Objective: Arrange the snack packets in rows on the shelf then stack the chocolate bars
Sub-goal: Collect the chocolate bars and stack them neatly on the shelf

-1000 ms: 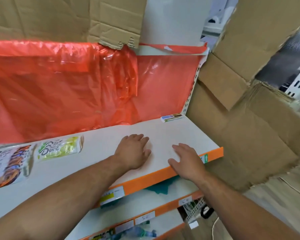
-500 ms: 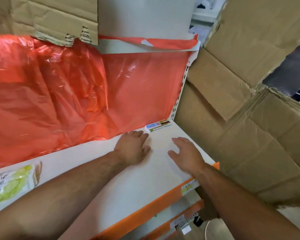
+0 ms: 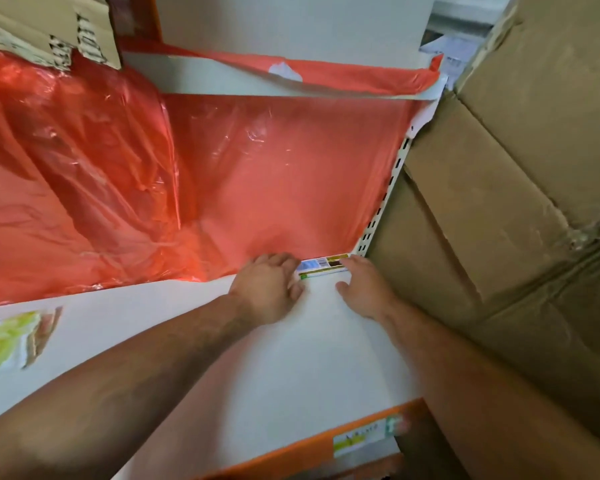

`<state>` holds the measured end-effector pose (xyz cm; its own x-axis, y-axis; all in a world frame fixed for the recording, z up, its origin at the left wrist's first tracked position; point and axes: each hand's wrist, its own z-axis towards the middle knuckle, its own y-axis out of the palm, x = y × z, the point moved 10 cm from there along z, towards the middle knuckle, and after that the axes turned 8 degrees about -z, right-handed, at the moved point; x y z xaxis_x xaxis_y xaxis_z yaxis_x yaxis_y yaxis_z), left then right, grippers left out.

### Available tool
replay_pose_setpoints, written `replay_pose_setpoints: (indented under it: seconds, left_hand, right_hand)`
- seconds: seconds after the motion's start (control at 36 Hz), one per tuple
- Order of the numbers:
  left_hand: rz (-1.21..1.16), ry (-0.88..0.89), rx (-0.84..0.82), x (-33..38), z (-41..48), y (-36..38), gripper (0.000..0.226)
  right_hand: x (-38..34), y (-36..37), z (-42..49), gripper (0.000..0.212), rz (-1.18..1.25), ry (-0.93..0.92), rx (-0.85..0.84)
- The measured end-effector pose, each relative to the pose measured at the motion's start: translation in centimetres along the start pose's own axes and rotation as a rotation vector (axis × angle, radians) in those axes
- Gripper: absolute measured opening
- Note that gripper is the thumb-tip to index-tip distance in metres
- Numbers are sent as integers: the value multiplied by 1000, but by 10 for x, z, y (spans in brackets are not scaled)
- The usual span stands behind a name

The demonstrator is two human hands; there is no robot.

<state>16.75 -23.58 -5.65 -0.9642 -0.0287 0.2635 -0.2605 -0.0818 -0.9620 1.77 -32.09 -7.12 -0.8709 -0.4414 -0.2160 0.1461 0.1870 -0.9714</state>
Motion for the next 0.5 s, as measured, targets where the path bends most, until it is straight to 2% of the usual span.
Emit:
replay_pose_setpoints:
  seconds: [0.11, 0.22, 0.5]
  left_hand:
    - [8, -34, 13, -4, 0, 3, 55]
    - [38, -64, 18, -9, -4, -1, 55]
    - [56, -119, 36, -18, -23, -8, 57]
  right_hand:
    - [-1, 6, 15, 71, -31, -73, -80]
    - [4, 15, 28, 81, -4, -64, -164]
    - [-8, 14, 26, 49, -78, -174, -103]
